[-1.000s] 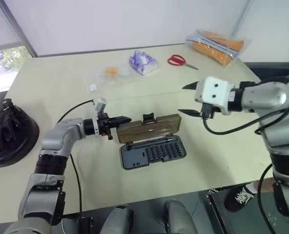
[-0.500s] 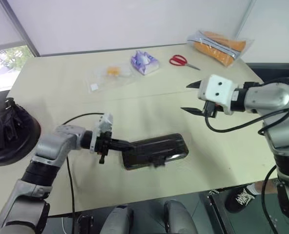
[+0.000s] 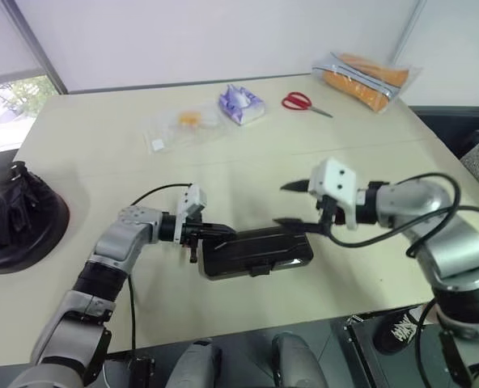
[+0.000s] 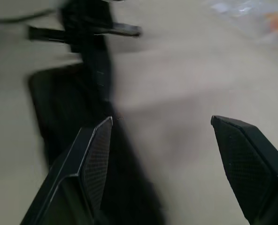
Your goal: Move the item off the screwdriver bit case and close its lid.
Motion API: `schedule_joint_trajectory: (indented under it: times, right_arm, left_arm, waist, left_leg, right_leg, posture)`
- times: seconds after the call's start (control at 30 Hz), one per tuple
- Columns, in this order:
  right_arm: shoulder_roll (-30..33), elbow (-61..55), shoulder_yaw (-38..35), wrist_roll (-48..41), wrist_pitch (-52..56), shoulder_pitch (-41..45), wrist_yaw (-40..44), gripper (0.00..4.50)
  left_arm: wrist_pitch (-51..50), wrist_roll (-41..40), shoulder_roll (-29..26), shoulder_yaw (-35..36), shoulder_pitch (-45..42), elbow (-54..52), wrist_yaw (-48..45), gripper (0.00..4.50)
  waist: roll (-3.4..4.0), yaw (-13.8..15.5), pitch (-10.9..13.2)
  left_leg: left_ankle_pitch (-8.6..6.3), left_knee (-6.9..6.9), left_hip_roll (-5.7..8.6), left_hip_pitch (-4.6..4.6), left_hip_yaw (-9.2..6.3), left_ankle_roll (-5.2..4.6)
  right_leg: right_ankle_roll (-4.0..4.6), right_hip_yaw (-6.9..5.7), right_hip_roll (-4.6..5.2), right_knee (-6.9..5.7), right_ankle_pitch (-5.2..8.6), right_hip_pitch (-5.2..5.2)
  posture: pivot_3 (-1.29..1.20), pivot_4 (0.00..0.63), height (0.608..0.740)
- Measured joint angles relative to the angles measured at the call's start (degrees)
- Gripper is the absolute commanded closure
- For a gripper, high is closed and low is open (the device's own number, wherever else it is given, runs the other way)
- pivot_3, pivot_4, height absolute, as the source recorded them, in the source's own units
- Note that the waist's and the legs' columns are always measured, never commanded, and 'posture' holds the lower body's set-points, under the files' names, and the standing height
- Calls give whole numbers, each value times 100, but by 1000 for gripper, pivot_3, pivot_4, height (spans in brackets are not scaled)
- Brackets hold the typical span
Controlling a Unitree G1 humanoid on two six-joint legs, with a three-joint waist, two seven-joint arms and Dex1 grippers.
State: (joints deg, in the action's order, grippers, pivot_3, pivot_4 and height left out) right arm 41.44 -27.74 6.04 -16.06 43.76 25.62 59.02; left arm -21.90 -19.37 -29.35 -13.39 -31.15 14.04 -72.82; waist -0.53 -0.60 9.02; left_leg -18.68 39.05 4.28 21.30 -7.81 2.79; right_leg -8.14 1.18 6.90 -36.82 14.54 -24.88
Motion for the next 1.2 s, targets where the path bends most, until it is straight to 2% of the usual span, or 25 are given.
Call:
schedule_joint_trajectory:
  times: [0.17, 0.4, 0.5, 0.67, 0.9, 1.2]
  right_arm:
    - [11, 2, 225, -228, 89, -142, 22, 1014]
    - [20, 5, 292, -453, 144, -144, 13, 1014]
    - [32, 4, 274, -696, 309, -145, 52, 1894]
    - [112, 4, 275, -1013, 444, -173, 155, 4488]
    - [81, 2, 465, -1245, 575, -191, 164, 4488]
    - [-27, 140, 1118, -958, 361, -332, -72, 4488]
  left_arm:
    - [182, 134, -110, -57, -10, 4, -125, 4500]
    - [-112, 92, -112, 18, -109, -22, -211, 4500]
    - [-434, -60, -152, 111, -115, -45, -263, 4500]
    - [-928, -268, 20, 257, -453, 275, -182, 4500]
    - [-963, -238, 271, 356, -1198, 886, -158, 4500]
    - [-272, 372, 744, 64, -1385, 1777, -157, 4500]
  waist:
    - [12, -17, -7]
    - [12, -16, -7]
    - [11, -15, -6]
    - [-6, 11, 5]
    - [-9, -6, 6]
    - [-10, 6, 7]
  left_leg:
    - [-3, -4, -1, -10, 2, -6]
    - [-4, -4, -1, -9, 1, -7]
    - [-4, -3, -1, -6, 0, -8]
    - [-4, 8, 1, 5, -8, -7]
    - [-4, 6, 1, 7, -8, -7]
    - [-4, 6, 3, 10, -8, -7]
  right_leg:
    - [0, 0, -2, 6, 0, 8]
    - [0, -1, -3, 8, 0, 9]
    - [0, -2, -3, 8, 0, 8]
    - [-1, -11, -3, 11, 0, 8]
    - [-1, -13, -3, 17, 0, 6]
    - [-1, -14, -3, 18, 0, 5]
  posture:
    - [0, 150, 740]
    - [0, 150, 740]
    - [0, 150, 740]
    - [0, 150, 740]
    - [0, 150, 740]
    - [0, 150, 740]
